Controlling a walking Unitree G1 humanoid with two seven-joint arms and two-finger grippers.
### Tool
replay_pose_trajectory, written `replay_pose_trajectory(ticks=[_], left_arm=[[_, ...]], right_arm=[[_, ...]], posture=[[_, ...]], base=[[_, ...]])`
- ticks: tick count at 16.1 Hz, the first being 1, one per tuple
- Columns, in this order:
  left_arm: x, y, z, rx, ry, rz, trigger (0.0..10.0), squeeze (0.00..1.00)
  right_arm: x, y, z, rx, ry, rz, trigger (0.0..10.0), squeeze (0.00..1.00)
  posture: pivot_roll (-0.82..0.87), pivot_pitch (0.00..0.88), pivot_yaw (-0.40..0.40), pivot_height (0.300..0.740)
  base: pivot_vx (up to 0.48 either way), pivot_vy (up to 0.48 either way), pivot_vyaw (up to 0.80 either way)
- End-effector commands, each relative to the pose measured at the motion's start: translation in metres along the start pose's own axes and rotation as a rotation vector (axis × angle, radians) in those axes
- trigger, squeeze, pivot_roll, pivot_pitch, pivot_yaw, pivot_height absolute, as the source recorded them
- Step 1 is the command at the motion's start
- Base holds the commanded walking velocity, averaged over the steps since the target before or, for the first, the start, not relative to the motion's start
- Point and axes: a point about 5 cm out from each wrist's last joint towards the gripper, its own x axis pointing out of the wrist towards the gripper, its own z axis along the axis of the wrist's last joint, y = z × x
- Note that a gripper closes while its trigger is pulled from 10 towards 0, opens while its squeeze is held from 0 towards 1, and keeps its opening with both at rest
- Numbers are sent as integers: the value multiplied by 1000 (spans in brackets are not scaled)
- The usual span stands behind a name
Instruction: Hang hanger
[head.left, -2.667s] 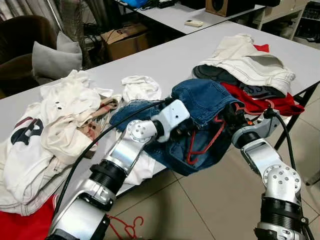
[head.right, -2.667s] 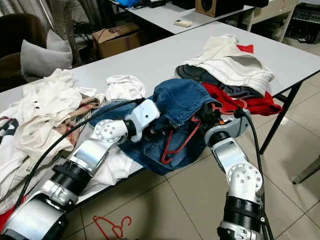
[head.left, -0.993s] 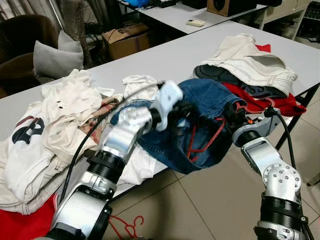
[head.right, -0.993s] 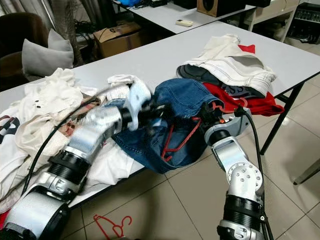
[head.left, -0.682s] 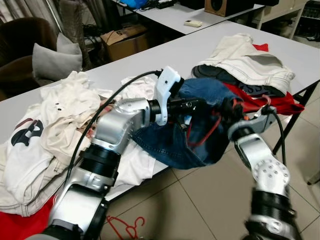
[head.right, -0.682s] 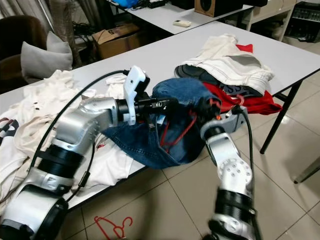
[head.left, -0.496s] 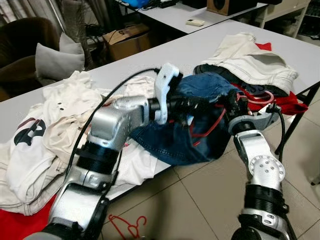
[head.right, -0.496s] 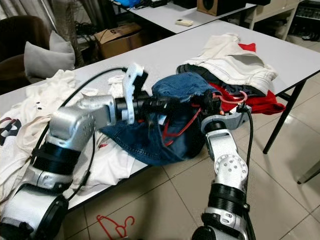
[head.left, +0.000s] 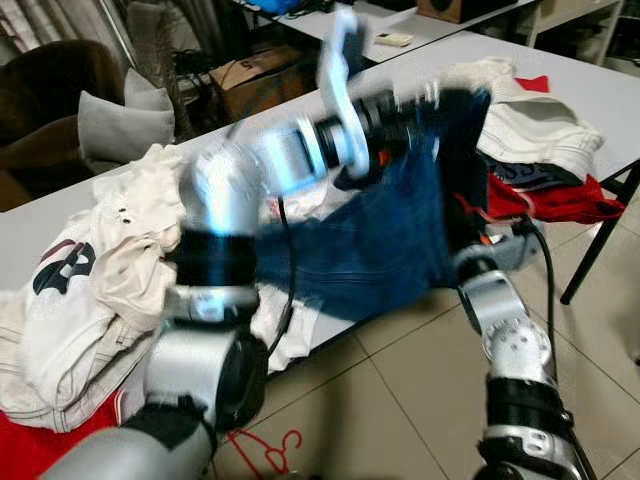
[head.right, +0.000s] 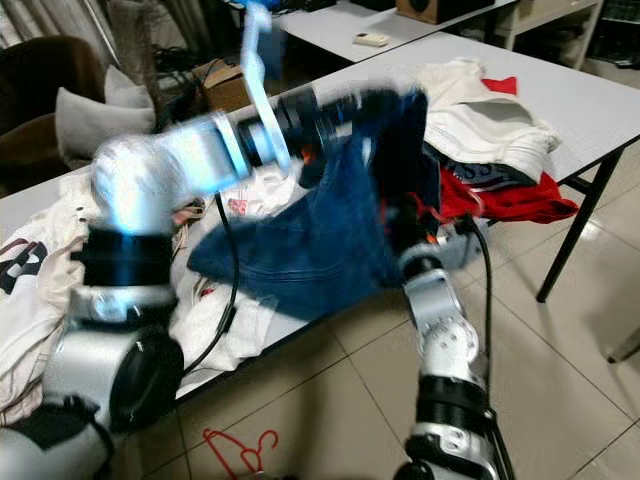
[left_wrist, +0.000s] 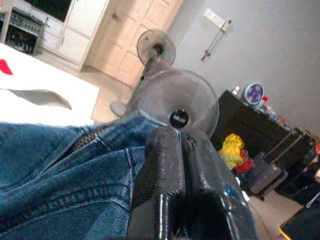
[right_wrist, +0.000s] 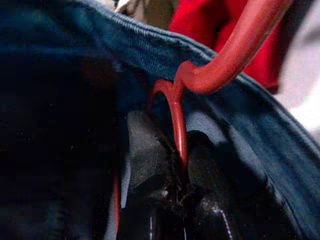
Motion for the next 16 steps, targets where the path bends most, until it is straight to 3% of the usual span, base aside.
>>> replay_pose_trajectory(ticks=[1,3,4,6,7,8,10,11,12,13,15,16], left_arm=[[-1,-11,17,2,-52,-42,0,0],[-9,5,37,82,-119,99,0,0],[-21,28,50,161,-166,265,0,0],[-54,65,63,384,-137,543,0,0],[-71,79,63,421,-117,634,0,0],[-98,99,58,490,-55,768,0,0],[-124,119,37,513,40,859,0,0],[-141,132,16,518,120,902,0,0],[-146,137,4,514,156,913,0,0],[-152,144,-23,511,231,892,0,0],[-141,142,-56,473,228,782,0,0],[-137,138,-63,458,196,744,0,0]], right_arm=[[-1,-5,-7,-14,22,-35,10000,0],[-7,1,-7,-90,64,-2,10000,0],[-16,11,-8,-184,118,49,10000,0],[-36,33,1,-281,156,155,10000,0],[-45,42,10,-298,150,198,10000,0],[-58,55,25,-321,132,253,10000,0],[-67,71,43,-342,89,307,10000,0],[-74,86,55,-349,54,356,10000,0],[-75,93,59,-344,41,382,10000,0],[-78,110,68,-337,15,447,10000,0],[-79,133,79,-297,-11,533,10000,0],[-77,134,80,-291,-2,530,10000,0]], posture=[[-158,0,238,740],[-163,0,239,740],[-170,0,236,740],[-176,0,230,740],[-181,0,224,740],[-181,0,224,740],[-202,0,207,740],[-207,0,198,740],[-207,0,198,740],[-217,0,182,740],[-227,0,164,740],[-227,0,164,740]], base=[[0,0,0],[0,0,0],[0,0,0],[0,0,0],[0,0,0],[0,0,0],[0,0,0],[0,0,0],[0,0,0],[0,0,0],[0,0,0],[0,0,0]])
